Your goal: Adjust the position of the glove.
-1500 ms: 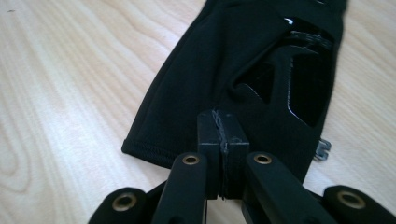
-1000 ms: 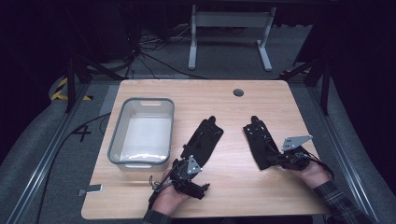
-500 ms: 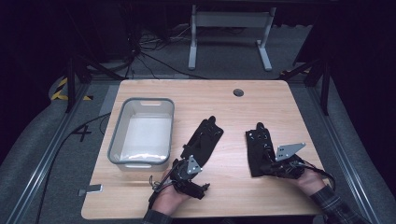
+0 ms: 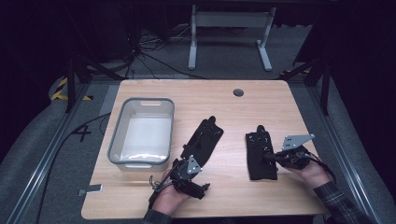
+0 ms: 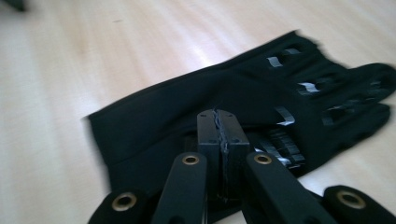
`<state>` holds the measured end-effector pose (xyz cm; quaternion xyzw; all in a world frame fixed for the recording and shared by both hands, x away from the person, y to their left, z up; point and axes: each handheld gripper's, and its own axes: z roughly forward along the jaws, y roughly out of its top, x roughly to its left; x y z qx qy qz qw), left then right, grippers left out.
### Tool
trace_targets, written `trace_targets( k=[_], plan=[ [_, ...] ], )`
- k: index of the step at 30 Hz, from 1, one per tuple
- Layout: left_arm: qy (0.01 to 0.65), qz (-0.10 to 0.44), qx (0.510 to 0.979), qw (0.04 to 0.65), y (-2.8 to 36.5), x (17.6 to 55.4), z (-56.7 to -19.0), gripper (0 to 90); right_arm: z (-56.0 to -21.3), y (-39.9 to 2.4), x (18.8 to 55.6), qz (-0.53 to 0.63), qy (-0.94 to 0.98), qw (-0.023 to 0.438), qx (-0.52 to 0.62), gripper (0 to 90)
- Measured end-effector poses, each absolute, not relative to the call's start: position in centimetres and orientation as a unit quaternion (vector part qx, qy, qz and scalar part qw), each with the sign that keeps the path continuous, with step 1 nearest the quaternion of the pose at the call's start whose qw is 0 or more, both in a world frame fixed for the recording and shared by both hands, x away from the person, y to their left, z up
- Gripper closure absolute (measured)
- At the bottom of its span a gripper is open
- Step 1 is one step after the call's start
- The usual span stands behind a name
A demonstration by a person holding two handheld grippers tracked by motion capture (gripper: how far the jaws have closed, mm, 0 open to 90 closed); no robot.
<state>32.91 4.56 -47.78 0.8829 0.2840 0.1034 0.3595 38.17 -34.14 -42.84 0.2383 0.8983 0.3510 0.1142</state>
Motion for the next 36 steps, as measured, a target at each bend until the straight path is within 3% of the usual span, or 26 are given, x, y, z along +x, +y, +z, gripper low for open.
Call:
trace_targets(
  k=[18, 36],
  plan=[
    [0.283, 0.104, 0.883, 0.359, 4.5, 32.9, -47.8, 2.0, -44.1, -33.7, 42.3, 0.337, 0.898, 0.113, 0.258, 89.4],
    [0.283, 0.104, 0.883, 0.359, 4.6, 32.9, -47.8, 2.0, -45.0, -31.8, 40.7, 0.355, 0.906, 0.067, 0.222, 89.5]
  ],
)
